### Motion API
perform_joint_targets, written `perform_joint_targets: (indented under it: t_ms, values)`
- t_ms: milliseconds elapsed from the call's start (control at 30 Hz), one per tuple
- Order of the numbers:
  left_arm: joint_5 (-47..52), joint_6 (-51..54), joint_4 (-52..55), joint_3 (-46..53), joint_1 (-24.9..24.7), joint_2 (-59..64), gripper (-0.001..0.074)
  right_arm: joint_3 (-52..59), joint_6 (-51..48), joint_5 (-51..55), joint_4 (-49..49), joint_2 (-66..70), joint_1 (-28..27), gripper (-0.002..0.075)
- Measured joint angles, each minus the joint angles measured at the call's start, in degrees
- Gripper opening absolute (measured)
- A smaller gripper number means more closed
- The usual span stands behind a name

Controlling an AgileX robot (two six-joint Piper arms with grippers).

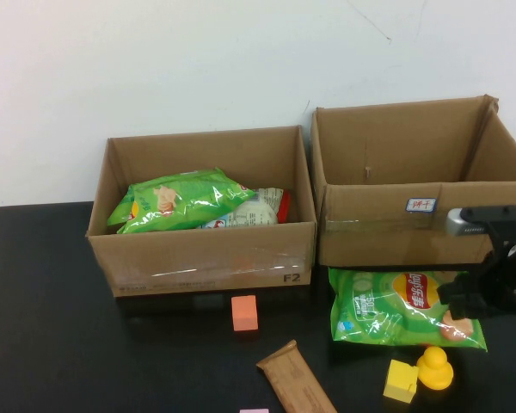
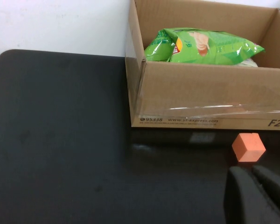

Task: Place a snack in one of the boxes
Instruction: Pick up the potato chip

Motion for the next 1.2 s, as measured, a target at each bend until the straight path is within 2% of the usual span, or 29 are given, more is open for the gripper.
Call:
perform_joint_targets:
  t_ms: [500,600,733,800,900,1200]
  values:
    - [-0.1,0.0,0.1,0.0,0.0,0.0,-0.0001,-0.8,-0.6,-0.9,1.9,8.2,0.0,0.0338]
    - [-0.1,0.0,0.1,0.0,0.0,0.0,-0.0001,-0.8,-0.6,-1.5,3.0,8.4,0.0,0.0269]
    - [-0.1,0.0,0.1,0.0,0.0,0.0,-0.0001,-0.8,-0.6,-2.2,4.5,8.4,0.0,0.0087]
    - [-0.1,0.0,0.1,0.0,0.0,0.0,-0.0001,-0.8,-0.6,-2.4,4.9,8.4,0.0,0.0037]
    - [-0.1,0.0,0.1,0.0,0.0,0.0,-0.0001,-0.8,-0.6,-2.5,4.9,8.4,0.0,0.0012]
    - [-0.1,0.0,0.1,0.0,0.0,0.0,-0.0001,-0.8,-0.6,0.8,5.0,5.2,0.0,0.0002]
